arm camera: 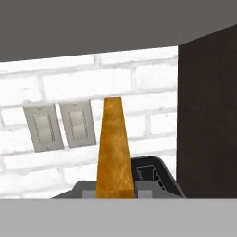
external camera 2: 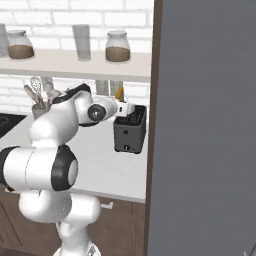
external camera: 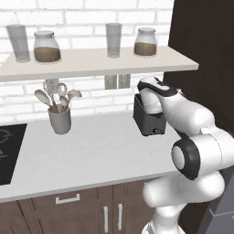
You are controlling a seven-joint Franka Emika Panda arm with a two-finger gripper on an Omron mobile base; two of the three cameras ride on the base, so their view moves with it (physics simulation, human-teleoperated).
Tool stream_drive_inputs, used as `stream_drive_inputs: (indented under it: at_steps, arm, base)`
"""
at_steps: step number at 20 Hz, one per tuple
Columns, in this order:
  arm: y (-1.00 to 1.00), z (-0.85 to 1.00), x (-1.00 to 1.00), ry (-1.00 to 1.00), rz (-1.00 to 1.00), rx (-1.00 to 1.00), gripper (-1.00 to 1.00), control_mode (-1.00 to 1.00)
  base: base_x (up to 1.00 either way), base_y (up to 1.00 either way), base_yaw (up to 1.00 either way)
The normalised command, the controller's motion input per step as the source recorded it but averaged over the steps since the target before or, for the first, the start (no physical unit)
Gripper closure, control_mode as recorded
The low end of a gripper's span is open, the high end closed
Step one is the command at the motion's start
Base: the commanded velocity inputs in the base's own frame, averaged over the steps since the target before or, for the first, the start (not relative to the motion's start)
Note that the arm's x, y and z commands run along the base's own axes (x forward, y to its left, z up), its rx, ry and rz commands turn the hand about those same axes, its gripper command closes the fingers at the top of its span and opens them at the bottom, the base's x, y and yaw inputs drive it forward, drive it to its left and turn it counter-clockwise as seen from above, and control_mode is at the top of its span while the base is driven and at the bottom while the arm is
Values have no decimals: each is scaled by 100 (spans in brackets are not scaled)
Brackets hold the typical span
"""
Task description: Start the toaster. Once the lever pops up, take the bread to the plate on the dining counter.
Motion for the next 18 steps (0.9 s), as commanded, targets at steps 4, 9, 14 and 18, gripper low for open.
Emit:
stream_drive_inputs:
  at_steps: [4, 9, 14, 18]
  arm:
    - [9, 73, -83, 11, -2, 0, 100, -100]
    - [11, 96, -94, 15, -2, 2, 100, -100]
    - [26, 100, -86, 12, 0, 3, 100, -100]
    - [37, 100, -65, 10, 0, 2, 100, -100]
  base:
    - [0, 0, 0]
    - [0, 0, 0]
    - [0, 0, 0]
    - [0, 0, 0]
